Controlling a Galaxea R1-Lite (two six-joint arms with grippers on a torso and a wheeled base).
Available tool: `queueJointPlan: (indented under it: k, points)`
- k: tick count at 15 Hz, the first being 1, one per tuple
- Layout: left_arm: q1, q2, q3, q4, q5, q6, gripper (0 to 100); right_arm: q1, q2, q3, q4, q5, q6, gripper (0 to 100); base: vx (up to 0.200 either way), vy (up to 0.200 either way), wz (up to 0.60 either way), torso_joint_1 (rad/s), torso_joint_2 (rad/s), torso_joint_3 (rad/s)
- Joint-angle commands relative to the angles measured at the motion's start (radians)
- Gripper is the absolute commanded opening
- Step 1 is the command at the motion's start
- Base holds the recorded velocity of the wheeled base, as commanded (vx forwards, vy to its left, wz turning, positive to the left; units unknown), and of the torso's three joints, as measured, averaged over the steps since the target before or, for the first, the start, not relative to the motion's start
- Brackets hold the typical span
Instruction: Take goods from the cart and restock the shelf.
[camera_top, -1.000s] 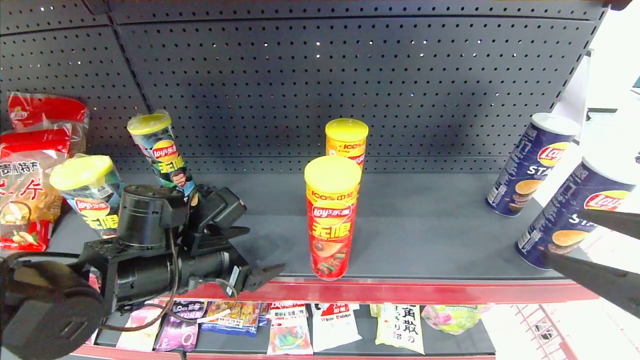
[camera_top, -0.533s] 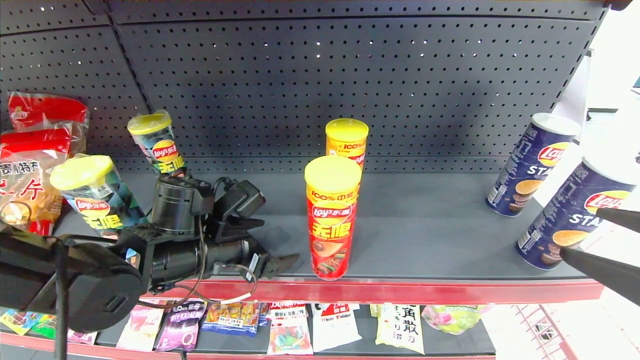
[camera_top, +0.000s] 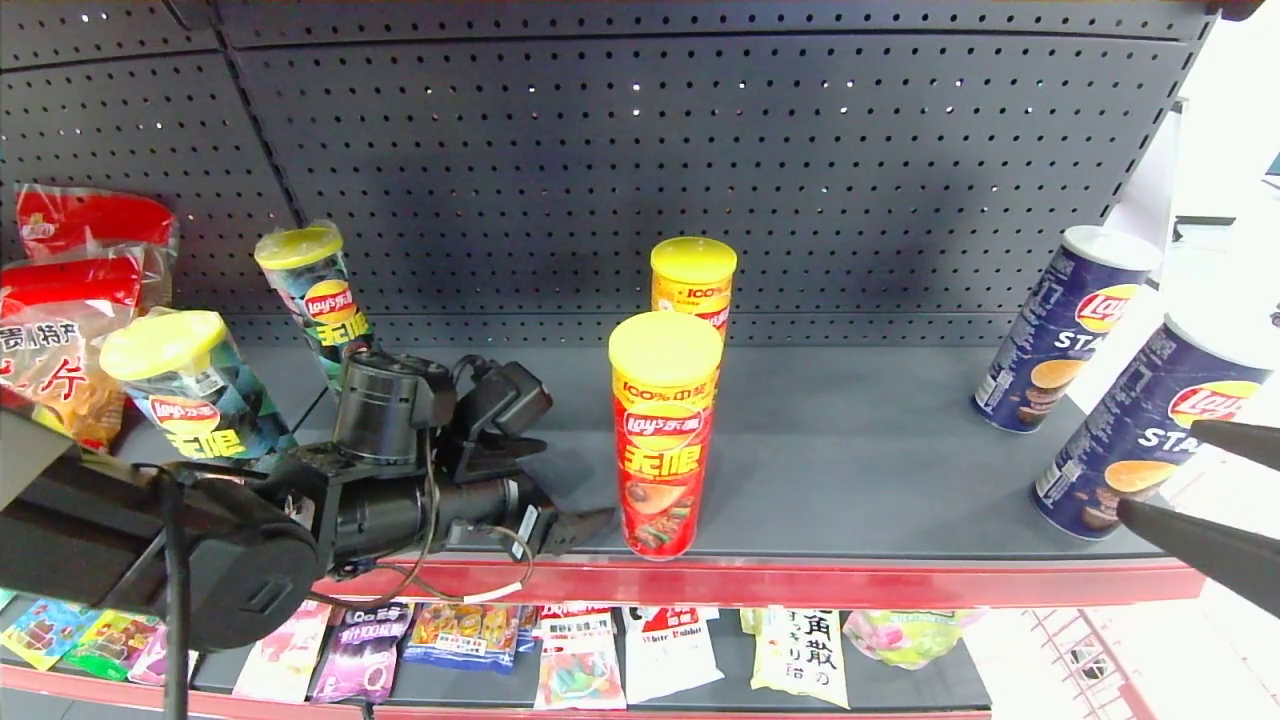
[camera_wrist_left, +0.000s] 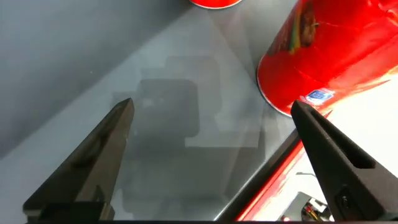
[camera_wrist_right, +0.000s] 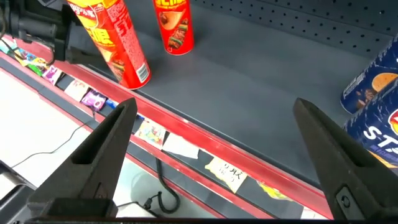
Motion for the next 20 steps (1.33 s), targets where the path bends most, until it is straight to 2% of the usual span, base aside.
queueJointPlan:
  k: [1,16,19,20]
  points:
    - [-0.008,0.016,-0.012,0.0,0.0,0.0,100,0.001,0.005,0.0,0.0,0.0,0.0,100,0.0,0.0,0.0,0.0,0.0,0.0]
    - [-0.023,0.037,-0.04,0.0,0.002,-0.003,100,0.001,0.003,0.011,0.0,0.0,0.001,100,0.0,0.0,0.0,0.0,0.0,0.0]
    - [-0.011,-0.004,-0.011,0.0,0.032,-0.008,100,-0.003,0.0,0.025,0.001,-0.003,0.0,100,0.0,0.0,0.0,0.0,0.0,0.0]
    - [0.017,-0.089,0.049,0.0,0.042,-0.009,100,-0.024,-0.023,0.057,0.001,-0.004,-0.002,100,0.0,0.0,0.0,0.0,0.0,0.0]
